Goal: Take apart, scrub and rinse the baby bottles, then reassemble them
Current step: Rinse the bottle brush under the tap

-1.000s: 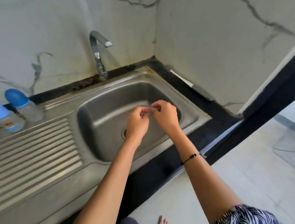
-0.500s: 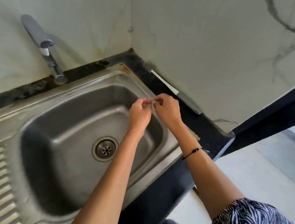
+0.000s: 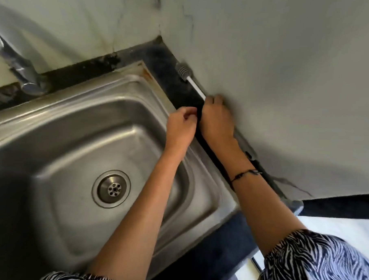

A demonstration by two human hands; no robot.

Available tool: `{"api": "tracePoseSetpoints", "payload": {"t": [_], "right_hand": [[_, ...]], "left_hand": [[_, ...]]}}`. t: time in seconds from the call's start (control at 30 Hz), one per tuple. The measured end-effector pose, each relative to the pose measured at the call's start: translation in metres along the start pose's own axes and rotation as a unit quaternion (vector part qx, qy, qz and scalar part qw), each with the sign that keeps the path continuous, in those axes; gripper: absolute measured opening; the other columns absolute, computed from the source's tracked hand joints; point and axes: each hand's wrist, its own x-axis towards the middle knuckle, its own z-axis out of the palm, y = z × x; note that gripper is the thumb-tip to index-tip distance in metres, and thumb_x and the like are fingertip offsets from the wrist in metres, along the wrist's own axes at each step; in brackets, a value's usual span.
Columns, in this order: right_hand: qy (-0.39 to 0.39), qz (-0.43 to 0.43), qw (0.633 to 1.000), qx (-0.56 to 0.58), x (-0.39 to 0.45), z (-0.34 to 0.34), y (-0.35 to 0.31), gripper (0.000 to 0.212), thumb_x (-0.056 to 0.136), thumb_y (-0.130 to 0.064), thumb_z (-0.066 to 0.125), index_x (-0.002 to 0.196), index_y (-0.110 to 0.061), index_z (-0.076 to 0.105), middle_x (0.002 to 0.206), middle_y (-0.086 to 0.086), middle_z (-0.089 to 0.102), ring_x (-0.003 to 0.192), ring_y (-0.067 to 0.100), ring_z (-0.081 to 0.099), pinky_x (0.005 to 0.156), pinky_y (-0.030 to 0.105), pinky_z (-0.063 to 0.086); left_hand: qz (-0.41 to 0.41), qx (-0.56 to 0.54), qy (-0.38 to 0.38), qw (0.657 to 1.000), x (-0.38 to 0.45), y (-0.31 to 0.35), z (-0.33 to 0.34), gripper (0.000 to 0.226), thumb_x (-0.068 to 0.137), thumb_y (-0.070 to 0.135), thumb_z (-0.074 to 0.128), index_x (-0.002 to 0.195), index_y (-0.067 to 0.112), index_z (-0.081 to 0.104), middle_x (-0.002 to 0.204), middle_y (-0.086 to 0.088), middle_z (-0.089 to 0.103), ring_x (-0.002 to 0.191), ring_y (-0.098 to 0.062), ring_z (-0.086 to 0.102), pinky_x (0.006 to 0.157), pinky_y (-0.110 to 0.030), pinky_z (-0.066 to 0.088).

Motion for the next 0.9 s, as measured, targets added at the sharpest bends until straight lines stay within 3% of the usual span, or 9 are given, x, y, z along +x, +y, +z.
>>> {"api": "tracePoseSetpoints", "payload": {"t": [0.17,0.3,0.47,0.6,0.7,0.8,0.9], "right_hand": [[-0.034,0.001,0.999,-0.039,0.024,-0.010,-0.002,0.031,0.099,-0.008,0.035,0.120,-0.002,0.057,0.117,0.016,0.060,0.104,0.032,0.061,0.078,0.037,0.049],[-0.063,-0.022,0.997,-0.035,0.041,-0.020,-0.005,0.028,0.099,-0.015,0.040,0.117,-0.011,0.060,0.118,0.010,0.062,0.109,0.030,0.060,0.078,0.033,0.046],[-0.095,-0.054,0.993,0.047,0.043,-0.028,-0.021,0.032,0.089,-0.031,0.056,0.111,-0.009,0.063,0.112,0.014,0.064,0.104,0.033,0.060,0.070,0.031,0.040],[-0.128,-0.103,0.976,0.142,0.022,-0.038,-0.056,0.035,0.087,-0.040,0.055,0.102,-0.010,0.067,0.103,0.016,0.066,0.097,0.035,0.062,0.073,0.033,0.047],[-0.160,-0.155,0.955,0.196,0.004,-0.042,-0.088,0.025,0.088,-0.031,0.053,0.082,-0.011,0.067,0.084,0.012,0.068,0.082,0.031,0.067,0.072,0.037,0.056],[-0.202,-0.192,0.928,0.249,-0.008,-0.041,-0.123,0.027,0.083,-0.016,0.059,0.056,-0.015,0.053,0.061,0.008,0.059,0.068,0.029,0.066,0.063,0.035,0.056],[-0.257,-0.226,0.898,0.276,-0.016,-0.039,-0.160,0.019,0.083,-0.009,0.059,0.065,-0.009,0.065,0.066,0.014,0.066,0.070,0.029,0.068,0.068,0.035,0.057]], "left_hand": [[-0.008,-0.029,0.041,0.999,0.018,0.010,0.006,0.026,0.090,0.003,0.049,0.107,0.007,0.068,0.106,-0.011,0.069,0.103,-0.024,0.063,0.097,-0.041,0.049],[-0.010,-0.057,0.072,0.996,0.026,0.016,0.002,0.022,0.087,0.005,0.051,0.091,0.017,0.068,0.092,-0.007,0.069,0.090,-0.022,0.064,0.093,-0.044,0.050],[-0.045,-0.109,0.120,0.986,0.017,0.016,-0.016,0.017,0.085,0.007,0.052,0.080,0.016,0.065,0.085,-0.009,0.067,0.081,-0.022,0.062,0.086,-0.039,0.052],[-0.100,-0.267,0.170,0.943,-0.004,0.028,-0.042,0.019,0.094,0.008,0.047,0.077,0.006,0.058,0.072,-0.015,0.056,0.068,-0.024,0.054,0.062,-0.032,0.047],[-0.135,-0.345,0.160,0.915,-0.017,0.037,-0.071,0.027,0.097,0.011,0.043,0.072,0.008,0.054,0.049,-0.003,0.056,0.042,-0.012,0.055,0.039,-0.018,0.042],[-0.167,-0.382,0.166,0.893,-0.027,0.031,-0.112,0.025,0.093,0.005,0.044,0.070,0.009,0.052,0.038,0.000,0.052,0.032,-0.010,0.050,0.036,-0.015,0.040],[-0.164,-0.436,0.201,0.862,-0.036,0.015,-0.152,0.025,0.096,0.006,0.041,0.074,0.010,0.052,0.041,0.000,0.055,0.033,-0.009,0.051,0.038,-0.016,0.039]]}}
